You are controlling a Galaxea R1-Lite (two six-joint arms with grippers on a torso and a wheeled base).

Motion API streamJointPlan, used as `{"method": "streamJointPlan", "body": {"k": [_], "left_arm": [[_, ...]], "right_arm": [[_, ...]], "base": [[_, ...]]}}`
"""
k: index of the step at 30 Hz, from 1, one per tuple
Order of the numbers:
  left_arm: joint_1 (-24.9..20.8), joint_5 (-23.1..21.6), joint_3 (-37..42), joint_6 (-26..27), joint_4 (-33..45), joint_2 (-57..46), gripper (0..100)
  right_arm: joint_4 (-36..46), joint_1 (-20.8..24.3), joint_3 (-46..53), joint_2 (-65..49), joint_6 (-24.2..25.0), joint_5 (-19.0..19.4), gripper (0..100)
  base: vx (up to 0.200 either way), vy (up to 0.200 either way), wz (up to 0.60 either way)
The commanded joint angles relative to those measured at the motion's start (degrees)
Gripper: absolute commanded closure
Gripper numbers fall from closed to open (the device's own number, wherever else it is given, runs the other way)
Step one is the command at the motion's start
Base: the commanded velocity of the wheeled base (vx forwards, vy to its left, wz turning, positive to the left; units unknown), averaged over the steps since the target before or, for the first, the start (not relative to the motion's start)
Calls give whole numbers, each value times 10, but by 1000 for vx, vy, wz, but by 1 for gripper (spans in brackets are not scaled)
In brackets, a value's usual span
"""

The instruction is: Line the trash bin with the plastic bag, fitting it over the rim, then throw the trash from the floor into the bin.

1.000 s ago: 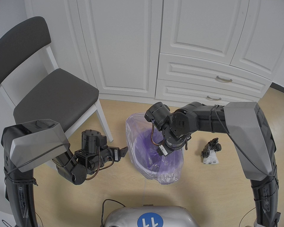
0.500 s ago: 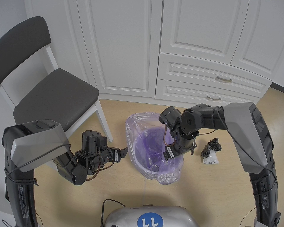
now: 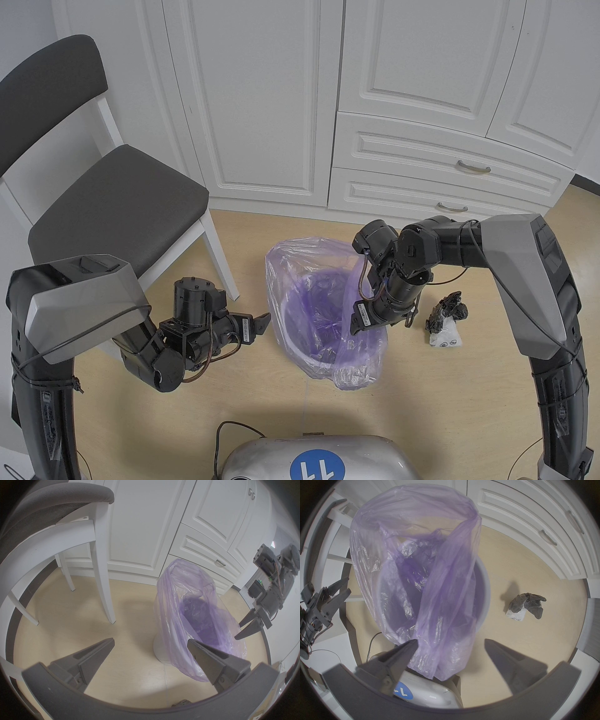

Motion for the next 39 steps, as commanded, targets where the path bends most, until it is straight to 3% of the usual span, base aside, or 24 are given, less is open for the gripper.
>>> {"method": "streamJointPlan", "body": {"k": [1, 10, 29, 30, 37, 39], "left_arm": [[0, 0, 0, 0, 0, 1, 0], [0, 0, 2, 0, -1, -3, 0], [-15, 2, 9, 1, -1, 0, 0], [-16, 2, 10, 1, -1, 0, 0], [-20, 4, 11, 1, -2, -2, 0], [-23, 5, 19, -3, -18, -7, 0]], "right_arm": [[-9, -1, 0, 7, 1, 1, 100], [-33, -14, 15, -6, 1, -3, 100], [-94, -112, 0, 0, -9, -30, 100], [-97, -115, 0, 2, -9, -30, 0], [-124, -124, 0, -7, -7, -23, 0], [-127, -101, 49, -93, -4, -23, 0]], "base": [[0, 0, 0], [0, 0, 0], [0, 0, 0], [0, 0, 0], [0, 0, 0], [0, 0, 0]]}}
